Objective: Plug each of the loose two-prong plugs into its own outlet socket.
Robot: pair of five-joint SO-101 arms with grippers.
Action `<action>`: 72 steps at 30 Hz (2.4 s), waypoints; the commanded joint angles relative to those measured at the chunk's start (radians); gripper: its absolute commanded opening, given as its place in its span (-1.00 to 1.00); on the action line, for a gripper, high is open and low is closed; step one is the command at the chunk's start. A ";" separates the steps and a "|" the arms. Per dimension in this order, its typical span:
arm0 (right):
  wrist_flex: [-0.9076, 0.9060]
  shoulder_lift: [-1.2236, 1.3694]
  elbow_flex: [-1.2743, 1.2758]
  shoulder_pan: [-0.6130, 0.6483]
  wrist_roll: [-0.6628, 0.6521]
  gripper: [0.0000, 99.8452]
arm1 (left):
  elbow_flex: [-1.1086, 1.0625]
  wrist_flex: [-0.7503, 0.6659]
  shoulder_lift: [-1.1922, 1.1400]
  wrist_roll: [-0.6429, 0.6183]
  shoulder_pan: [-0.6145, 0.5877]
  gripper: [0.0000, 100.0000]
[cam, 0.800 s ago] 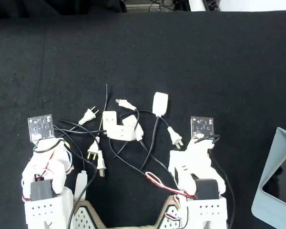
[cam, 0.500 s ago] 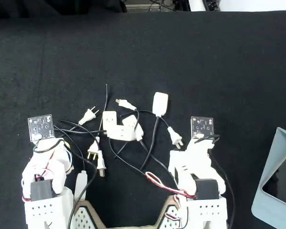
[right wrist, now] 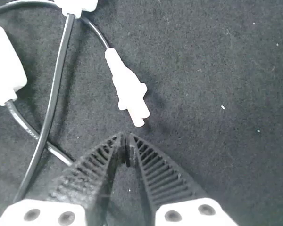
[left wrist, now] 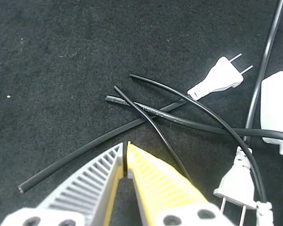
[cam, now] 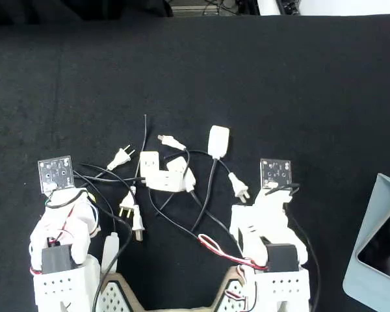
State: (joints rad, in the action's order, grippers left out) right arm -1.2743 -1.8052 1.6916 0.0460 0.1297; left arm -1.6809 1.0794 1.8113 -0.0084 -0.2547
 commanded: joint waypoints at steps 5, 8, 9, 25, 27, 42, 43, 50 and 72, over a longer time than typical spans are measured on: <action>-0.003 -0.058 -0.007 -0.012 0.008 -0.97 | -0.019 0.006 0.005 0.003 -0.002 -0.94; -0.003 -0.058 -0.007 -0.012 0.008 -0.97 | -0.019 0.006 0.005 0.003 -0.002 -0.94; -0.003 -0.058 -0.007 -0.012 0.008 -0.97 | -0.019 0.006 0.005 0.003 -0.002 -0.94; -0.003 -0.058 -0.007 -0.012 0.008 -0.97 | -0.019 0.006 0.005 0.003 0.004 -0.94; -0.003 -0.058 -0.007 -0.012 0.008 -0.97 | -0.019 0.006 0.005 0.003 0.002 -0.94; 0.005 -0.065 -0.065 0.046 -0.032 -0.97 | -0.018 0.005 0.008 0.009 -0.007 -0.94; 0.018 -0.065 -0.099 0.025 -0.080 -0.97 | -0.018 0.005 0.006 0.009 -0.007 -0.94; 0.091 -0.051 -0.292 -0.011 -0.281 -0.97 | -0.018 0.008 0.005 0.009 -0.007 -0.94; 0.097 1.345 -1.055 0.101 -0.353 -0.97 | -0.018 0.087 0.005 0.009 -0.007 -0.94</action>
State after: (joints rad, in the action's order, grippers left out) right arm -1.1945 -0.5930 0.7587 0.1274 -0.2125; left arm -1.6809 1.1607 1.8113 -0.0100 -0.2547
